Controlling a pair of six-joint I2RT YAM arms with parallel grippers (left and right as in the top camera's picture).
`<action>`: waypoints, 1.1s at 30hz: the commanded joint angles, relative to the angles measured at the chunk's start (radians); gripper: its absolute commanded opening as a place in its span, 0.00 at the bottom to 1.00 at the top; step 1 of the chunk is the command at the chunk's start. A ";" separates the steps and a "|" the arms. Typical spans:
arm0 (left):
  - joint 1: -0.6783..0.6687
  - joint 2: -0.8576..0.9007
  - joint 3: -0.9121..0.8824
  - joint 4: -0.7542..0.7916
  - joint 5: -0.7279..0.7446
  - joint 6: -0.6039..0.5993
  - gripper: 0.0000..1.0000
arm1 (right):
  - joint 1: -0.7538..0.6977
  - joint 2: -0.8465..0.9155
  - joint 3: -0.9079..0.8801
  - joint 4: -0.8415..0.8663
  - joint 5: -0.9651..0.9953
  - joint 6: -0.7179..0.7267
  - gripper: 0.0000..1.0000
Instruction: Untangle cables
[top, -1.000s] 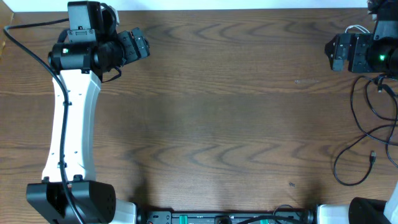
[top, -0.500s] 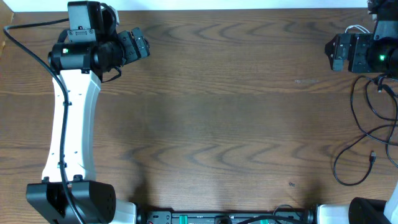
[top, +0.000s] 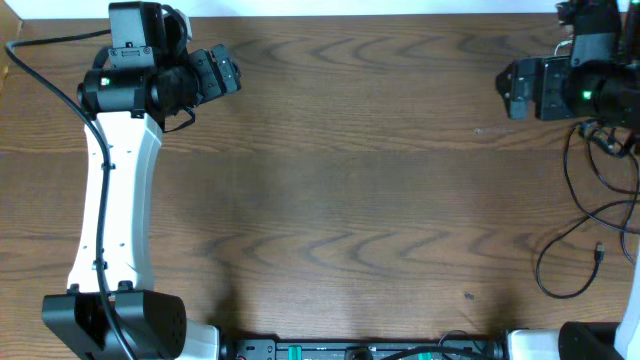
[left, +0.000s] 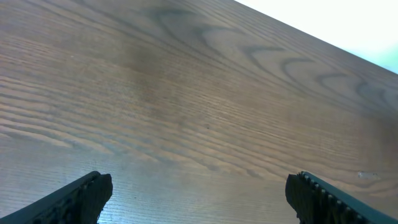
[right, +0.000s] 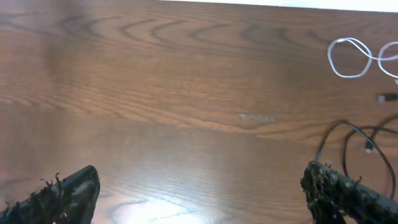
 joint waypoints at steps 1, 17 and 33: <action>0.003 0.007 0.004 0.000 -0.007 -0.002 0.95 | 0.034 -0.039 0.005 0.023 0.033 -0.027 0.99; 0.003 0.007 0.004 0.000 -0.007 -0.002 0.95 | 0.037 -0.226 -0.317 0.511 0.033 -0.077 0.99; 0.003 0.007 0.004 0.000 -0.007 -0.002 0.95 | 0.011 -0.717 -1.244 1.298 0.038 -0.077 0.99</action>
